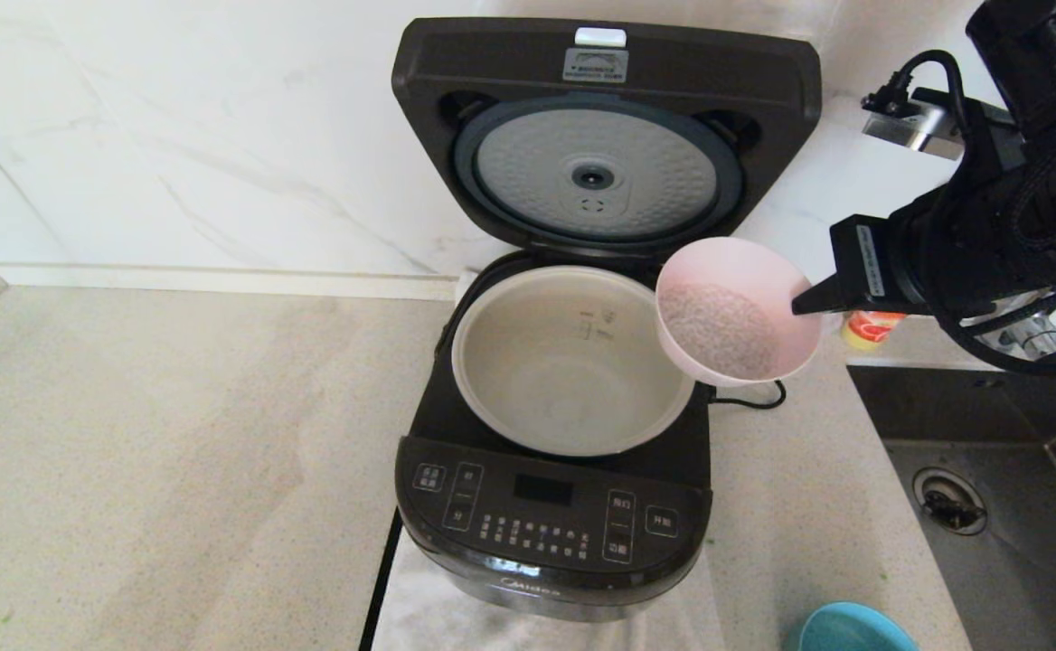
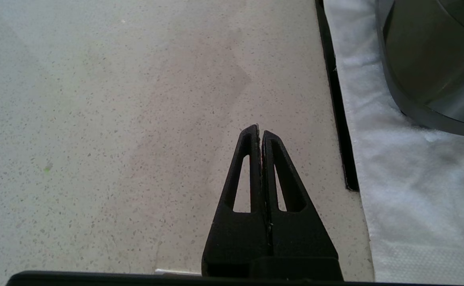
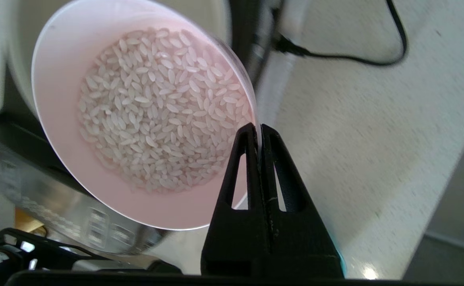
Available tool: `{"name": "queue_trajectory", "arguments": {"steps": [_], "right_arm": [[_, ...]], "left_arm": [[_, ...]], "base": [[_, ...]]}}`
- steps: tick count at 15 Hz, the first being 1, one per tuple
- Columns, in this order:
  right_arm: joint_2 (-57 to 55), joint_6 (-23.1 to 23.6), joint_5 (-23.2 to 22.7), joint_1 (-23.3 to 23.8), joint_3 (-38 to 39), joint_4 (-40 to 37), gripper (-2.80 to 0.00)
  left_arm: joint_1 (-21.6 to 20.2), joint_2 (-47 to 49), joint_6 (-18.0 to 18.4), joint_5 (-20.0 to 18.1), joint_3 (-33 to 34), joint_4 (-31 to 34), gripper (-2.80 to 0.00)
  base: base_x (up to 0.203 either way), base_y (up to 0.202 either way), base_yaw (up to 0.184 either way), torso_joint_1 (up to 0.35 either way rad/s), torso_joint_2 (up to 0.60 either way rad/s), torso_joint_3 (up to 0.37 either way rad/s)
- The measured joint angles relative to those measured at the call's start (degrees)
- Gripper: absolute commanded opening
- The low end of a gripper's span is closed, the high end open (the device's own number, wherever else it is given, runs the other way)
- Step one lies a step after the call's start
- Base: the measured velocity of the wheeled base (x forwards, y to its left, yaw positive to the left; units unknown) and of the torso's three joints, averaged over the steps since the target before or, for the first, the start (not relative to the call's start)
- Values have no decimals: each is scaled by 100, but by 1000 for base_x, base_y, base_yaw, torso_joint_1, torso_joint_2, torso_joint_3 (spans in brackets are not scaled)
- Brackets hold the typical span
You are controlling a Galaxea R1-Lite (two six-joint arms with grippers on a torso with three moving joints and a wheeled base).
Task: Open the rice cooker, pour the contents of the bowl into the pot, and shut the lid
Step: Pour the rice from the bowl into the rice cooker
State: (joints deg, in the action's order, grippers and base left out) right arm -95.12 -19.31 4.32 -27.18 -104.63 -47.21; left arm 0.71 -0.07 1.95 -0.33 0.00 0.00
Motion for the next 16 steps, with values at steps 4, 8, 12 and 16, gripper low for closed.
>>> {"name": "queue_trajectory", "arguments": {"steps": [4, 8, 12, 16], "right_arm": [[-331, -46, 165, -338, -350, -14, -280], [-668, -236, 391, -657, -567, 159, -280], [-875, -221, 485, -803, -601, 383, -280], [-866, -221, 482, -812, -601, 394, -280]], "left_arm": [[0, 0, -2, -1, 0, 0, -280], [0, 0, -2, -1, 0, 0, -280], [-2, 0, -2, -2, 0, -2, -280], [0, 0, -2, 0, 0, 0, -280]], "base": [[0, 0, 0, 0, 0, 0], [0, 0, 0, 0, 0, 0], [0, 0, 0, 0, 0, 0], [0, 0, 0, 0, 0, 0]]}}
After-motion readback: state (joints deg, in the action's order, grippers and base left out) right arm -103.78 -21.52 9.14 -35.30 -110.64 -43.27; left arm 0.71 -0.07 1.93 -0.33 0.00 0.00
